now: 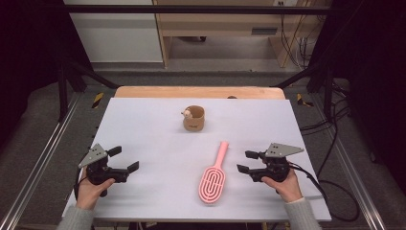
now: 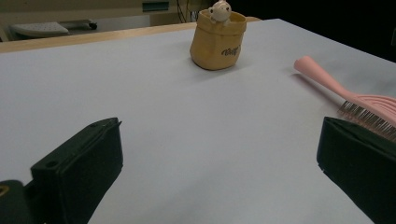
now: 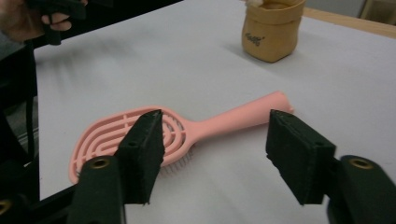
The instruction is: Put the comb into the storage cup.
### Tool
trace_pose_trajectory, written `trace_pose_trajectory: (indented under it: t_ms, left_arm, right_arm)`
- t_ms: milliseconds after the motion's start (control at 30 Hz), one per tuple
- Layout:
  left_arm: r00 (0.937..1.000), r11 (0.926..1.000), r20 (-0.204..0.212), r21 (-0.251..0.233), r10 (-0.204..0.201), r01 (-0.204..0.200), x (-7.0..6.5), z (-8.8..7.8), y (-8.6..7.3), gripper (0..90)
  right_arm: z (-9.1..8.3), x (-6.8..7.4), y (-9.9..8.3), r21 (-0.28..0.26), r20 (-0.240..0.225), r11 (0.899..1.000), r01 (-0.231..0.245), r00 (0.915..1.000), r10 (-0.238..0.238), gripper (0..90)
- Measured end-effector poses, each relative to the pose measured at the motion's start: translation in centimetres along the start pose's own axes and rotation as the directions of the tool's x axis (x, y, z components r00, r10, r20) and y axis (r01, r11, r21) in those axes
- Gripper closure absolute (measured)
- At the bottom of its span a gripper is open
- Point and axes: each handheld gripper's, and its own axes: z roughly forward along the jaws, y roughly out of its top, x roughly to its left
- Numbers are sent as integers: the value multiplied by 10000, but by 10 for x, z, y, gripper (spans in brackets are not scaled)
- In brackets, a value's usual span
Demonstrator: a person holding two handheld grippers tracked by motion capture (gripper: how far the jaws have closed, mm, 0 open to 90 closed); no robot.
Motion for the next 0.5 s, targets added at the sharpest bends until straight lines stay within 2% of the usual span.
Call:
trace_pose_trajectory:
  t_ms: [167, 267, 300, 333, 400, 433, 500]
  left_arm:
    - [10000, 10000, -10, 3, 7, -7, 0, 0, 0, 2]
    - [10000, 10000, -18, 10, -13, 13, 0, 1, 0, 3]
    - [10000, 10000, -18, 10, -13, 13, 0, 1, 0, 3]
    - [10000, 10000, -16, 14, -19, 19, -1, 1, 0, 3]
    - [10000, 10000, -9, 4, -12, 12, -1, 1, 0, 3]
    - [10000, 10000, -11, 0, 0, 0, -1, 1, 0, 3]
    - [10000, 10000, -12, -2, -1, 1, -1, 1, 0, 3]
  right_arm:
    - [7, 6, 0, 346, -350, 9990, 296, 9990, -284, 474]
    - [12, 11, 1, 624, -597, 9967, 526, 9970, -489, 577]
    - [12, 11, 1, 624, -597, 9967, 526, 9970, -489, 577]
    - [14, 14, 1, 773, -717, 9946, 697, 9954, -641, 629]
    - [15, 15, 1, 810, -762, 9942, 708, 9950, -646, 653]
    - [18, 17, 0, 932, -867, 9926, 782, 9938, -701, 721]
    - [18, 18, 0, 995, -916, 9918, 797, 9933, -707, 741]
